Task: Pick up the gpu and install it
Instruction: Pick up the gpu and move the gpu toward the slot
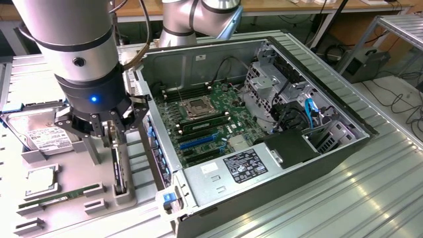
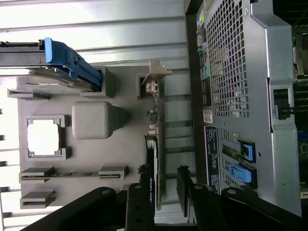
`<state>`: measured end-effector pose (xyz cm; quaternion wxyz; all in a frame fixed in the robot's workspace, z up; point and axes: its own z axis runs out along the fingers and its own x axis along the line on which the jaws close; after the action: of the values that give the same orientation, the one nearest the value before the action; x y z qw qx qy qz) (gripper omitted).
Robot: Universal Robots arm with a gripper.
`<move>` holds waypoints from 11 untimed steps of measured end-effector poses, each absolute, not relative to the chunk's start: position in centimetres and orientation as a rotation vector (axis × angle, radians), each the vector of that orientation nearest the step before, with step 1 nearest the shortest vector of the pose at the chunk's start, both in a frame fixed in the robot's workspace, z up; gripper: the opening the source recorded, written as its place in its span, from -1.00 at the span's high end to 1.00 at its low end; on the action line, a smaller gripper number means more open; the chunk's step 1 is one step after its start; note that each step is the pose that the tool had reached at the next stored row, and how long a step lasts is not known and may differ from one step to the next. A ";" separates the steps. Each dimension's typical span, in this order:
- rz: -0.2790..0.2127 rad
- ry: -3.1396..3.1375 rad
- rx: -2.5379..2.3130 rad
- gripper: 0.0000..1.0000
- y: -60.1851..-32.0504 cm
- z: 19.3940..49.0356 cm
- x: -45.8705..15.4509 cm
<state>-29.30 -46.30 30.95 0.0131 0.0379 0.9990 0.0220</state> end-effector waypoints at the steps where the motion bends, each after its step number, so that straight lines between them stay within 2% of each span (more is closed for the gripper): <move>1: 0.069 3.112 0.118 0.28 -46.3 30.8 -29.3; 11: 0.069 3.113 0.118 0.28 -46.3 29.1 -29.5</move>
<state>-29.51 -46.30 29.11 0.0130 0.0379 0.9990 0.0220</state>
